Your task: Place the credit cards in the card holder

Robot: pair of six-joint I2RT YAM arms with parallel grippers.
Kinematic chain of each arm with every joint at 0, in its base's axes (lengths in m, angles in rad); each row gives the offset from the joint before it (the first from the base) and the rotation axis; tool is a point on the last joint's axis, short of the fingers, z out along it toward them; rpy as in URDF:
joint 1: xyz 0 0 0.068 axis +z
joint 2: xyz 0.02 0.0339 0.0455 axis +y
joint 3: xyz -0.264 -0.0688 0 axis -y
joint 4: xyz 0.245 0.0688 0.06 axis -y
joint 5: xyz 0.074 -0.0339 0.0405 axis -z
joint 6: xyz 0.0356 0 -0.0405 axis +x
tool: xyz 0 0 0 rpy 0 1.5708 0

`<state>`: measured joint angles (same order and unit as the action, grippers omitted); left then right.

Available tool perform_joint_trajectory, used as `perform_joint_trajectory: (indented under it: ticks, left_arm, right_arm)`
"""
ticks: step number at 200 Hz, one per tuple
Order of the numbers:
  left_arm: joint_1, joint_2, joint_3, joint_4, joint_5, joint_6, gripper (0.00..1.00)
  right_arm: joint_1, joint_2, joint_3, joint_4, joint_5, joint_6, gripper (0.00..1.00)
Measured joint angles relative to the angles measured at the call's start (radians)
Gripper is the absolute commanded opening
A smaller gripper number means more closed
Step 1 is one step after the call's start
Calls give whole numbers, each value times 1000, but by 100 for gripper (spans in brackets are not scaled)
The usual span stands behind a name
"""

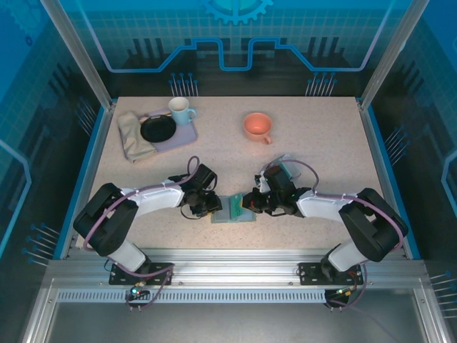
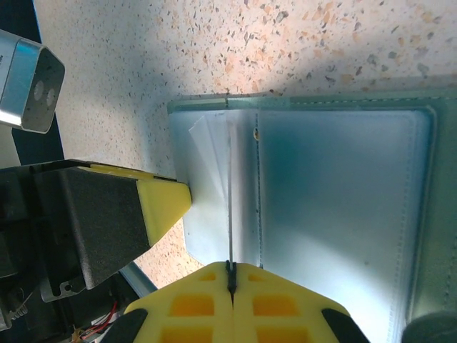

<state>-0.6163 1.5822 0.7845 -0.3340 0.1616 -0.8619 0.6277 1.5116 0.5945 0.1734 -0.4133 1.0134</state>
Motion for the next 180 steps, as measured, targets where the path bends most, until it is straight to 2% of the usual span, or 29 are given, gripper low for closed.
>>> perform_joint_trajectory:
  ticks: [45, 119, 180]
  left_arm:
    - [-1, 0, 0, 0, 0, 0, 29]
    - [-1, 3, 2, 0, 0, 0, 28]
    - [-3, 3, 3, 3, 1, 0, 34]
  right_arm:
    - [0, 45, 0, 10, -6, 0, 2]
    - [0, 129, 1, 132, -68, 14, 2]
    - [26, 183, 49, 134, -68, 19, 7]
